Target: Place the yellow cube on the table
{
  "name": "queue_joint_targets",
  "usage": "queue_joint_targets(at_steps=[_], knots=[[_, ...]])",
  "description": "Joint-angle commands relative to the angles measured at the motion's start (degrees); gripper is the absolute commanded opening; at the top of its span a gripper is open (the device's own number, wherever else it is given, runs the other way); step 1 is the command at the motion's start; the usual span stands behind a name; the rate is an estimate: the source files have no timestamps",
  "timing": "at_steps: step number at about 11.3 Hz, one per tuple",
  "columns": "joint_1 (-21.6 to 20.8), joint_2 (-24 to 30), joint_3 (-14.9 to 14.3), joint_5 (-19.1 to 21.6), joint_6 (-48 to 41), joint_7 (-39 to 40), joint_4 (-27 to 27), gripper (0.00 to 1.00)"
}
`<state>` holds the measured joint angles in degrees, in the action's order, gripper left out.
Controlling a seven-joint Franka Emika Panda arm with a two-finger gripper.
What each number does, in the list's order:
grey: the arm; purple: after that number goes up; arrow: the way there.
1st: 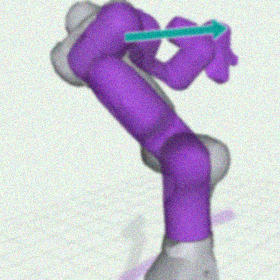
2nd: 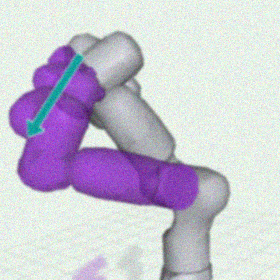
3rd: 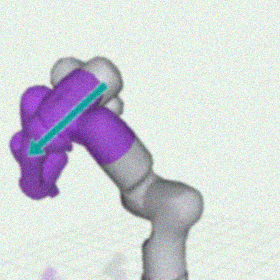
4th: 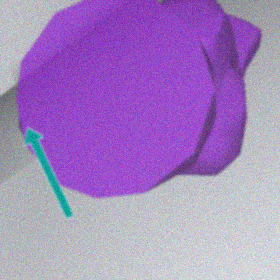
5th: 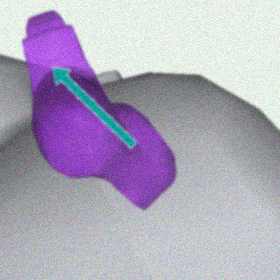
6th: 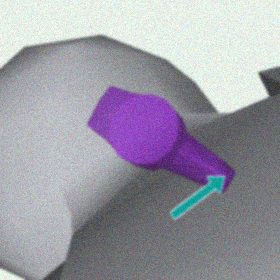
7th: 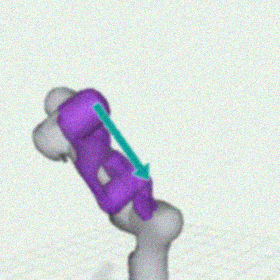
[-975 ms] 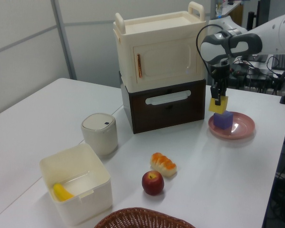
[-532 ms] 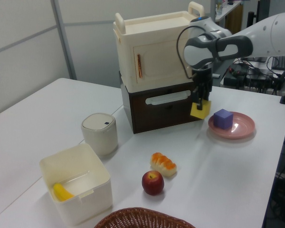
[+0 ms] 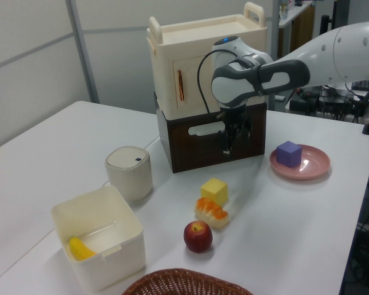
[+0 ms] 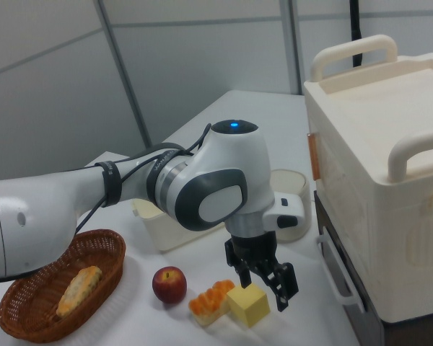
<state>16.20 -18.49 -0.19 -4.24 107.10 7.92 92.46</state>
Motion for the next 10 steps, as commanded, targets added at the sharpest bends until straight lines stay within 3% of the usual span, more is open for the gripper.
queue_joint_targets(at_steps=[1, 4, 8, 10], knots=[[-3.27, 3.44, -0.87, -0.51, -0.83, -5.18, 0.79, 1.0], [-7.14, 9.07, -0.87, -1.74, -3.72, -6.95, 0.79, 1.0], [-7.06, 12.06, -1.04, -1.83, -4.17, -7.22, 0.7, 1.0], [-6.79, 12.95, -1.31, -1.83, -9.33, -5.91, -1.05, 1.0]])
